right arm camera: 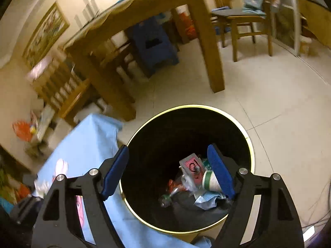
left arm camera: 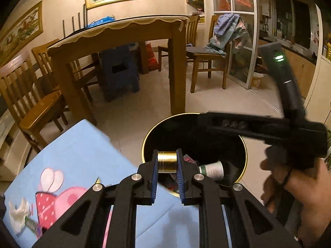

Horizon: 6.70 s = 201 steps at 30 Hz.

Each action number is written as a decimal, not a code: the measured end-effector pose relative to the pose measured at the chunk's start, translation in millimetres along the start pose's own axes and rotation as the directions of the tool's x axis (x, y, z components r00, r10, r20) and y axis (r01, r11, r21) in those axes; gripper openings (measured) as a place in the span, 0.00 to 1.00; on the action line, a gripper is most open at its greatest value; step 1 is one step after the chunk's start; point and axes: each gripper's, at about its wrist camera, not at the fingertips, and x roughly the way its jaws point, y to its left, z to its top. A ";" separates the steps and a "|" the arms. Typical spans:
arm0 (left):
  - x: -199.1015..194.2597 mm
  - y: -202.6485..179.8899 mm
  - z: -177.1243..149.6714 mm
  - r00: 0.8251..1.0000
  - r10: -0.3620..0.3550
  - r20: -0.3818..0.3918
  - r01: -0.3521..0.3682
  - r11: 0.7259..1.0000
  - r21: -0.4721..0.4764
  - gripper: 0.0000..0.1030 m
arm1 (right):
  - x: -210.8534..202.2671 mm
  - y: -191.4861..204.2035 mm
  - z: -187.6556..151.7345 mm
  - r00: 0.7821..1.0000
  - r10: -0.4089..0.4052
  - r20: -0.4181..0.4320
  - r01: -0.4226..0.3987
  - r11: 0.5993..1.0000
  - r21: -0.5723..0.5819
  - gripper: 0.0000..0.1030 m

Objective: Collect trash

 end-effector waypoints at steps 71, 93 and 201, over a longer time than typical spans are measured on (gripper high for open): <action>-173.9 365.2 -189.3 0.945 0.321 -0.058 -0.301 0.793 -0.529 0.94 | 85.4 404.8 -224.0 0.884 0.029 -0.467 -0.447 0.345 -0.825 0.33; -60.1 327.6 -148.7 0.893 0.308 -0.329 -0.415 0.847 -0.332 0.05 | 18.4 276.6 -162.7 0.898 0.232 -0.374 -0.433 0.621 -0.654 0.31; -329.1 162.2 -127.2 0.716 0.697 -0.035 -0.607 0.598 -0.523 0.94 | -225.0 278.0 -159.7 0.948 0.301 0.099 -0.190 0.791 -0.581 0.95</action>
